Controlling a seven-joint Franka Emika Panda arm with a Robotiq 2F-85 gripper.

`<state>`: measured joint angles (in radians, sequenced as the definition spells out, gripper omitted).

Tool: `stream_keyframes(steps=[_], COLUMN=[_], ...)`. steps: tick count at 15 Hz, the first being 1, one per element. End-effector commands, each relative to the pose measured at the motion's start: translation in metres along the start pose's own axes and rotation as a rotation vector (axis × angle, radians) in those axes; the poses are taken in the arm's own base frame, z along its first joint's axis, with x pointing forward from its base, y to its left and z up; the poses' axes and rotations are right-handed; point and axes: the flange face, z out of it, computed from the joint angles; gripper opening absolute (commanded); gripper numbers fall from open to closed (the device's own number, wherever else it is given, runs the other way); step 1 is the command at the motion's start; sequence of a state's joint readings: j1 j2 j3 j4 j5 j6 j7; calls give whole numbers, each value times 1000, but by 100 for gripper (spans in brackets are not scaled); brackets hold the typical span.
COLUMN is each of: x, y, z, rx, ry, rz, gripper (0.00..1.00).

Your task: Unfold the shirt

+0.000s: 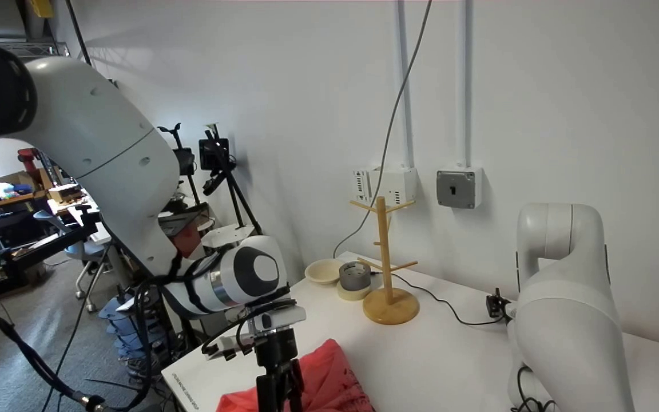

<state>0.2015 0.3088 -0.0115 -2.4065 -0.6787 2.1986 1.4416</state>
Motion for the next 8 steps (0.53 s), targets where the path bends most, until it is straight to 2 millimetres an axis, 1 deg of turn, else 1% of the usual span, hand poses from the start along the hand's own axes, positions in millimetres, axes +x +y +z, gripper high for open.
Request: stream_keyframes(steps=[1, 8], x=[-7, -17], y=[28, 48], z=[6, 19], rx=[-29, -72], ry=[-20, -29], rz=[6, 5], gripper=[100, 100])
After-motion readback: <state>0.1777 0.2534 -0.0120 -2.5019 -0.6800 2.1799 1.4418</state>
